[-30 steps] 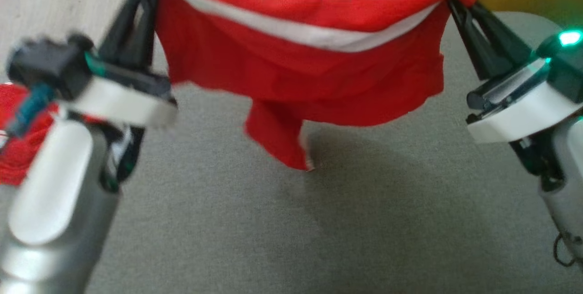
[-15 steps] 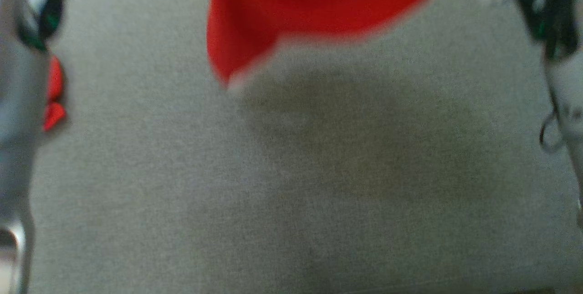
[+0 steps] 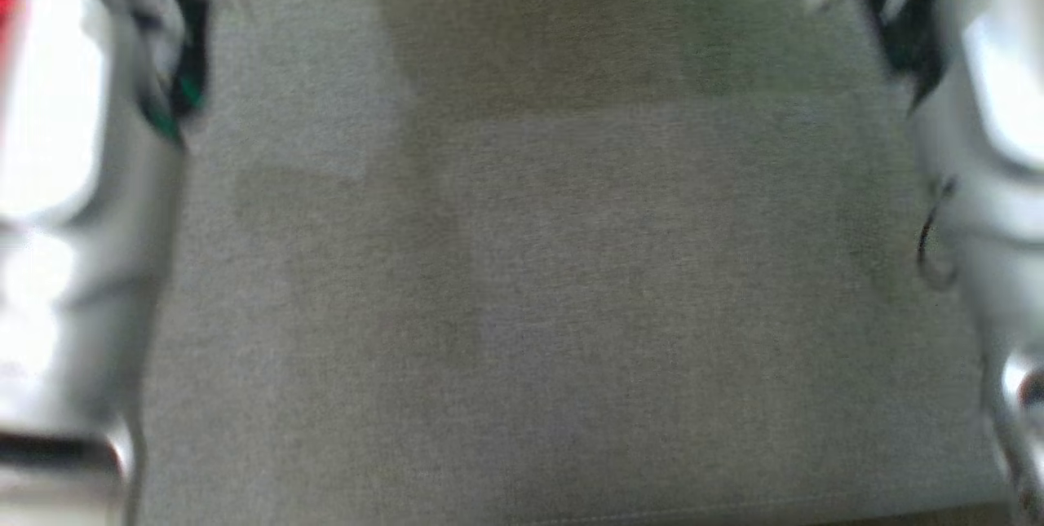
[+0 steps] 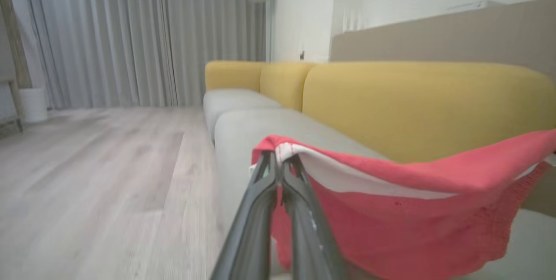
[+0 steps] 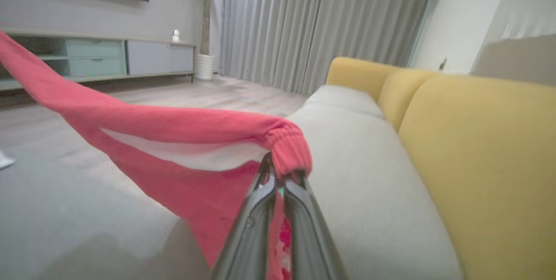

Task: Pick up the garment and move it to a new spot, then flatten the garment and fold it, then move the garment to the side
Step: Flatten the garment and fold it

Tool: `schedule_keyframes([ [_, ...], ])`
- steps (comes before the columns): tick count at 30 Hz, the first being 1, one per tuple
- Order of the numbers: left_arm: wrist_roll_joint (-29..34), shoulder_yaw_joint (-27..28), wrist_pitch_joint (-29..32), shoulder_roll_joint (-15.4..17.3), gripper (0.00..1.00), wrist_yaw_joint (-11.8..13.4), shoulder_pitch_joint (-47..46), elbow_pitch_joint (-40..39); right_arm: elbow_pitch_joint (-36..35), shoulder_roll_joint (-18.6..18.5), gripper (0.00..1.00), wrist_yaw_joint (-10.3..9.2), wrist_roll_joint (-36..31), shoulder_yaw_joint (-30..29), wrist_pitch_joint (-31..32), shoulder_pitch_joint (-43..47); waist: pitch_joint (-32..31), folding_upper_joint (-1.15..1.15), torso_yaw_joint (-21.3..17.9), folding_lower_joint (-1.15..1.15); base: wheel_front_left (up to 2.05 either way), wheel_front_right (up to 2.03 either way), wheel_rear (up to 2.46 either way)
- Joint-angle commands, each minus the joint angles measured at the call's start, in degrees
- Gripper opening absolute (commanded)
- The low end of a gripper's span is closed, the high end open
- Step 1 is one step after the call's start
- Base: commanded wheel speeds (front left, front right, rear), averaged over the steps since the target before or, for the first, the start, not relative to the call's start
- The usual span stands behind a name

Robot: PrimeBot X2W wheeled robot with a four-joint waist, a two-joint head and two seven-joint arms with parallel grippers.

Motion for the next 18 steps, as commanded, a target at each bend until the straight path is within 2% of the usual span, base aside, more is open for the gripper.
schedule_keyframes([
  [1,-0.75,0.92,-1.43,1.77,0.00,-0.42,2.92,-1.46,-0.59,1.20,0.00,-0.04,0.64,0.94,-1.54,3.27,0.40,0.00,0.77,-0.02,0.00,0.00,0.00],
  [9,-4.42,1.31,-7.35,0.83,0.00,0.08,22.38,-3.76,-0.84,1.59,0.00,-0.04,3.29,1.48,-5.16,16.57,-2.23,0.00,1.43,-0.02,0.00,0.00,0.00],
  [18,-4.81,-0.43,-9.53,0.56,0.00,1.37,38.79,-13.83,-11.87,1.98,0.00,-0.04,6.96,-1.26,-5.68,34.04,-9.38,0.00,3.13,-0.02,0.00,0.00,0.00],
])
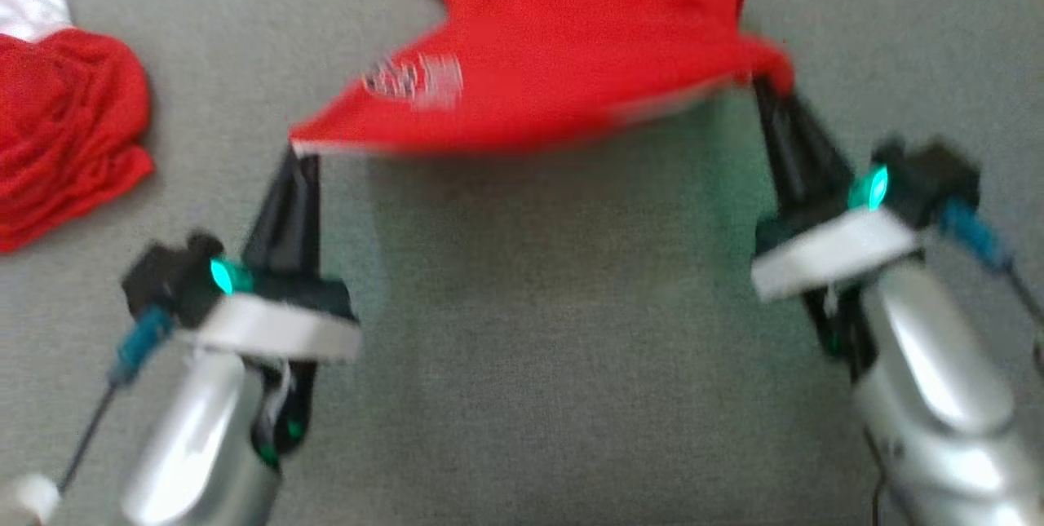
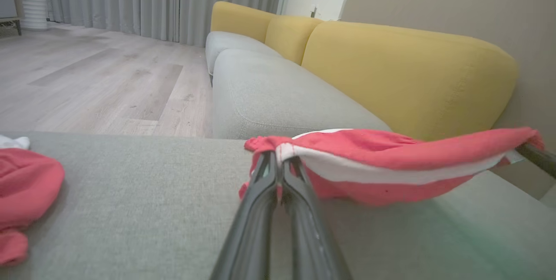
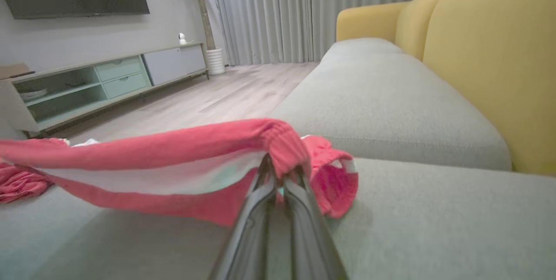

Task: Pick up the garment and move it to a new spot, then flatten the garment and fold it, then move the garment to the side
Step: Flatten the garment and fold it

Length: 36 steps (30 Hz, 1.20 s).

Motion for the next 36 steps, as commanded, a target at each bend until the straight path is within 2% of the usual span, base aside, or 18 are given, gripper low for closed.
schedule_keyframes([
  [1,-0.04,1.54,-0.56,1.70,0.00,0.57,1.94,-4.25,-4.77,0.18,0.00,-0.04,0.50,0.39,0.13,4.47,-3.64,0.00,0.97,0.02,0.00,0.00,0.00],
  [4,-0.65,1.67,0.02,2.45,0.00,1.99,7.47,-9.06,-10.33,-0.08,0.00,-0.04,0.48,-0.43,1.86,11.95,-6.91,0.00,0.96,0.02,0.00,0.00,0.00],
  [8,-0.88,1.80,2.47,4.28,0.00,5.10,16.10,-17.86,-19.24,0.37,0.00,-0.04,0.78,-2.71,5.73,22.43,-10.41,0.00,0.68,0.02,0.00,0.00,0.00],
  [9,-0.88,1.80,2.47,4.28,0.00,5.10,16.10,-17.86,-19.24,0.37,0.00,-0.04,0.78,-2.71,5.73,22.43,-10.41,0.00,0.68,0.02,0.00,0.00,0.00],
  [11,-0.74,1.71,4.32,5.40,0.00,6.85,20.34,-22.36,-24.03,0.23,0.00,-0.04,0.33,-3.84,8.40,27.53,-11.45,0.00,0.58,0.02,0.00,0.00,0.00],
  [12,-0.46,1.55,6.30,6.64,0.00,8.37,23.92,-26.36,-28.69,-0.08,0.00,-0.04,-0.49,-5.13,11.04,31.94,-11.91,0.00,0.36,0.02,0.00,0.00,0.00],
  [14,-0.42,1.35,8.14,7.60,0.00,9.52,26.71,-29.59,-32.76,-0.16,0.00,-0.04,-1.06,-6.26,13.42,35.47,-12.01,0.00,0.01,0.02,0.00,0.00,0.00],
  [17,-0.97,1.15,11.10,8.67,0.00,10.97,29.74,-32.23,-36.73,0.40,0.00,-0.04,-0.58,-6.77,17.14,39.16,-11.03,0.00,-0.93,0.02,0.00,0.00,0.00],
  [19,-0.12,0.52,12.62,9.50,0.00,11.11,29.39,-31.60,-36.39,1.00,0.00,-0.04,-0.92,-6.73,18.16,39.19,-10.13,0.00,-1.27,0.02,0.00,0.00,0.00],
  [26,-2.03,-0.62,16.30,9.43,0.00,7.46,20.88,-24.74,-29.96,3.38,0.00,-0.04,-0.45,-5.52,18.36,33.27,-5.79,0.00,-2.42,0.02,0.00,0.00,0.00],
  [31,-3.21,-0.49,19.90,10.55,0.00,2.85,9.02,-18.20,-25.32,5.73,0.00,-0.04,-0.28,-6.67,17.52,26.57,-1.88,0.00,-3.96,0.02,0.00,0.00,0.00],
  [36,-4.35,-0.78,26.95,12.42,0.00,-0.92,-4.40,-10.45,-19.86,7.62,0.00,-0.04,-0.01,-6.69,17.75,19.07,2.12,0.00,-6.54,0.02,0.00,0.00,0.00],
])
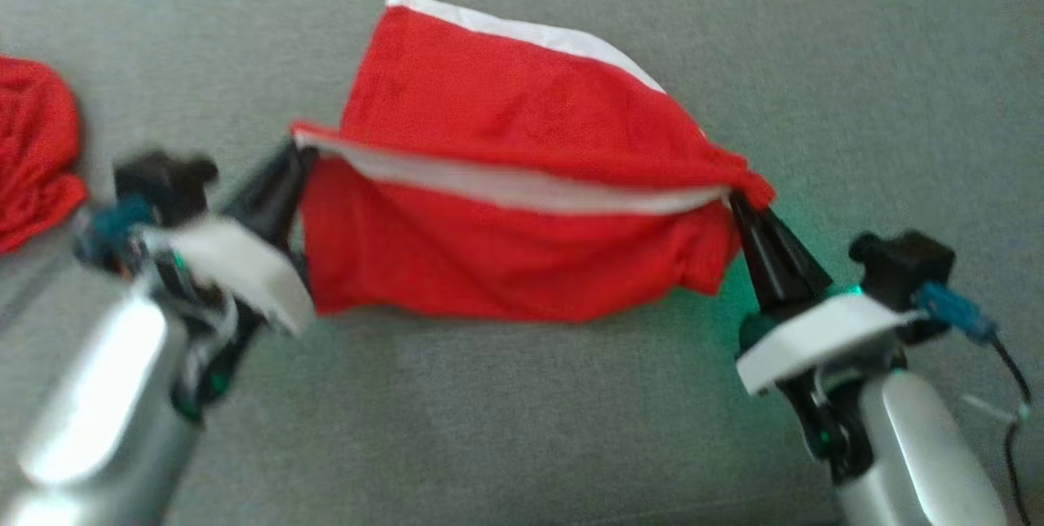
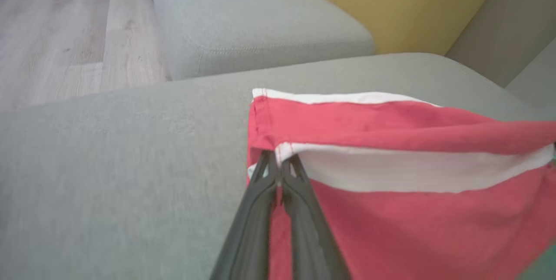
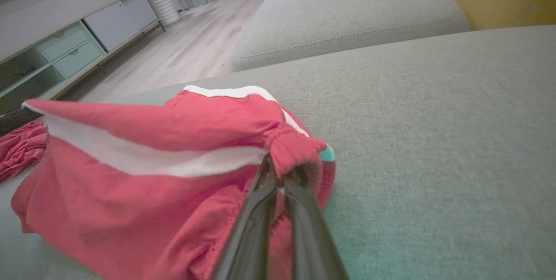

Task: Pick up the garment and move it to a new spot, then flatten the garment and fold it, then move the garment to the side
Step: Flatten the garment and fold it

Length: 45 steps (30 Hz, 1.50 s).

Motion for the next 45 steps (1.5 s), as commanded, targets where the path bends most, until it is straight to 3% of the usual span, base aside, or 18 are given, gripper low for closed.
schedule_keyframes([
  [1,-0.37,2.14,2.45,2.83,0.00,-0.88,-6.89,1.35,0.15,0.71,0.00,-0.04,0.26,1.75,-0.48,-4.00,3.22,0.00,-2.74,-0.02,0.00,0.00,0.00],
  [9,-0.14,-0.69,10.47,5.02,0.00,-3.20,-22.25,12.34,8.12,1.60,0.00,-0.04,2.65,5.23,-3.41,-14.01,8.37,0.00,-7.25,-0.02,0.00,0.00,0.00],
  [24,0.38,-1.99,9.70,5.02,0.00,-3.70,-31.98,22.04,17.60,1.65,0.00,-0.04,7.82,10.98,-8.89,-22.97,10.92,0.00,-10.09,-0.02,0.00,0.00,0.00],
  [25,0.73,-2.16,9.09,4.96,0.00,-3.70,-32.26,22.35,18.04,1.65,0.11,-0.04,7.98,11.26,-9.21,-23.23,10.86,0.00,-10.09,-0.02,0.00,0.00,0.00],
  [26,1.24,-2.22,8.03,4.86,0.00,-3.51,-32.58,22.56,18.40,1.65,0.30,-0.04,8.04,11.69,-9.56,-23.48,10.75,0.00,-10.04,-0.02,0.00,0.00,0.00],
  [27,1.68,-2.25,6.79,4.62,0.07,-3.32,-32.77,22.75,18.68,1.65,0.62,-0.04,8.04,12.08,-9.99,-23.66,10.59,0.00,-9.97,-0.02,0.00,0.00,0.00],
  [28,1.92,-2.31,5.61,4.26,0.51,-3.25,-32.83,22.95,18.95,1.65,1.00,-0.04,8.06,12.21,-10.53,-23.74,10.39,0.00,-9.84,-0.02,0.00,0.00,0.00],
  [29,2.03,-2.46,4.66,3.89,0.93,-3.28,-32.79,23.15,19.18,1.65,1.00,-0.04,7.99,12.38,-10.93,-23.76,10.19,0.00,-9.72,-0.02,0.00,0.00,0.00],
  [30,1.78,-2.43,3.90,3.40,1.00,-3.29,-32.65,23.39,19.36,1.65,1.00,-0.04,7.77,12.53,-11.30,-23.72,9.96,0.00,-9.59,-0.02,0.00,0.00,0.00],
  [40,-1.04,-2.24,-3.90,1.46,1.00,-3.62,-28.16,20.72,16.39,1.65,1.00,-0.04,0.99,8.31,-13.36,-17.50,5.60,0.00,-6.90,-0.02,0.00,0.00,0.00],
  [45,-3.03,-1.62,-4.96,1.20,1.00,-1.99,-21.73,18.05,11.47,1.65,1.00,-0.04,-3.28,3.37,-10.77,-11.34,2.60,0.00,-5.51,-0.02,0.00,0.00,0.00],
])
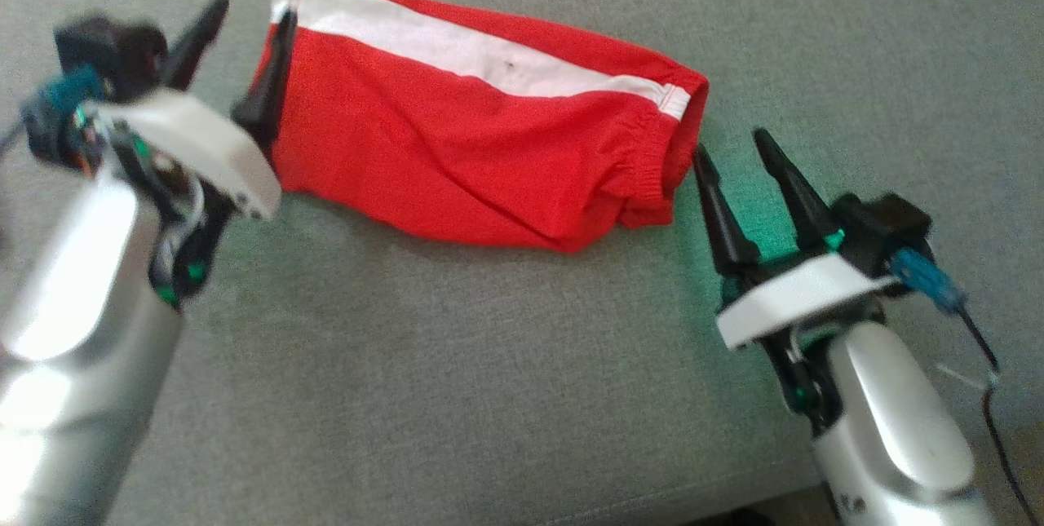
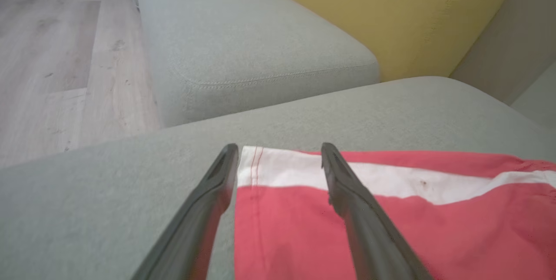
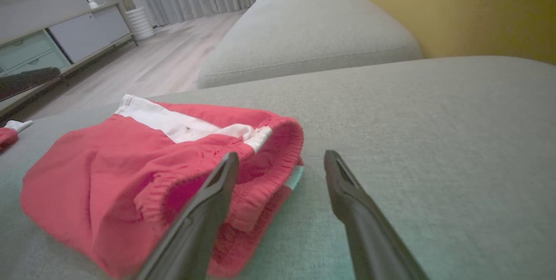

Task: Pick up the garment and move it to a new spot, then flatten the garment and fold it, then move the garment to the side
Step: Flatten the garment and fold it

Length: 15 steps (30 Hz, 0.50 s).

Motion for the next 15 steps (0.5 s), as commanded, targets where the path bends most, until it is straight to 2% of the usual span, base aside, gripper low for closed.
schedule_keyframes([
  [1,-0.39,2.32,-0.41,1.84,1.00,0.67,0.00,-2.20,-3.21,0.66,1.00,-0.04,-0.96,0.05,0.43,0.96,-1.53,0.00,0.90,0.01,0.00,0.00,0.00],
  [6,-2.06,2.87,-1.76,0.65,1.00,3.59,6.90,-2.70,-9.70,0.66,1.00,-0.04,-3.63,-3.07,3.26,6.38,-3.38,0.00,1.53,0.01,0.00,0.00,0.00],
  [11,-2.26,2.91,-2.76,-1.39,1.00,7.71,11.10,-1.42,-15.68,0.66,1.00,-0.04,-5.51,-4.45,6.26,10.24,-3.45,0.00,1.78,0.01,0.00,0.00,0.00],
  [15,-2.80,2.50,-1.76,-2.61,1.00,8.88,11.96,-0.74,-18.47,0.66,1.00,-0.04,-5.98,-5.07,7.52,11.42,-2.76,0.00,1.73,0.01,0.00,0.00,0.00],
])
